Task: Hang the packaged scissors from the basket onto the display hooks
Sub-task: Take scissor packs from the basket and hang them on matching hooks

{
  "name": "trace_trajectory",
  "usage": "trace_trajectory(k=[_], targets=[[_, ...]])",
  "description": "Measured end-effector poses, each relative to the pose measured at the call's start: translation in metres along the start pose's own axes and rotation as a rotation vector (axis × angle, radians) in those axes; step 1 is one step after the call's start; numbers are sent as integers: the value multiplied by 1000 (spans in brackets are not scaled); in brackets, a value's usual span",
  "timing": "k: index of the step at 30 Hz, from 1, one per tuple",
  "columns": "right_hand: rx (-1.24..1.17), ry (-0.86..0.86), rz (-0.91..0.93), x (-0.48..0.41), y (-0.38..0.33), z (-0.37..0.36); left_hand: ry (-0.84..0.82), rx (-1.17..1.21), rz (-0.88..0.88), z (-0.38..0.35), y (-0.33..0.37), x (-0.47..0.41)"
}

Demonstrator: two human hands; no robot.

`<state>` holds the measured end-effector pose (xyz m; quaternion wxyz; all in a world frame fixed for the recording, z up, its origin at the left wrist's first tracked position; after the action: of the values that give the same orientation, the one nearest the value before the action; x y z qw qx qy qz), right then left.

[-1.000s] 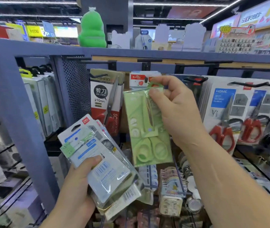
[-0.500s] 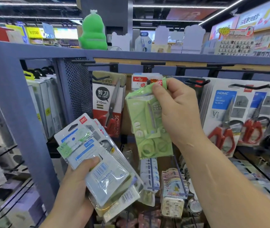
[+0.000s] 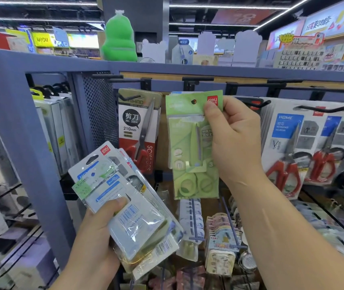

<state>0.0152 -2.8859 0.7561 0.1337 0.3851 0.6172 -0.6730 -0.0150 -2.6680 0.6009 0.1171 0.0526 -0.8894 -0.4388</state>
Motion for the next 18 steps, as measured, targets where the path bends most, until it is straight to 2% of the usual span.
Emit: trace_trajectory(k=[6,13,18], targets=[[9,19,-68,-2,7,-3,-11,2,-1,0,-1,-2],[66,50,-60,-3,4,-4,-12,13,3,3,-3,-5],[197,77,-69,-14,20,-3,-22,24,6,4,-3,-8]])
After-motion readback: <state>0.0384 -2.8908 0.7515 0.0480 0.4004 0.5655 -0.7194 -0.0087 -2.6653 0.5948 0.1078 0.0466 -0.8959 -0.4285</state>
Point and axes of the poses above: each hand's wrist, its own x-axis away from the middle knuckle, its own z-axis out of the back of the hand, y = z × x, the point moved 4 cm from there along -x, towards the middle knuckle, and after that the axes turned 4 degrees about -z, right-handed, at the moved point
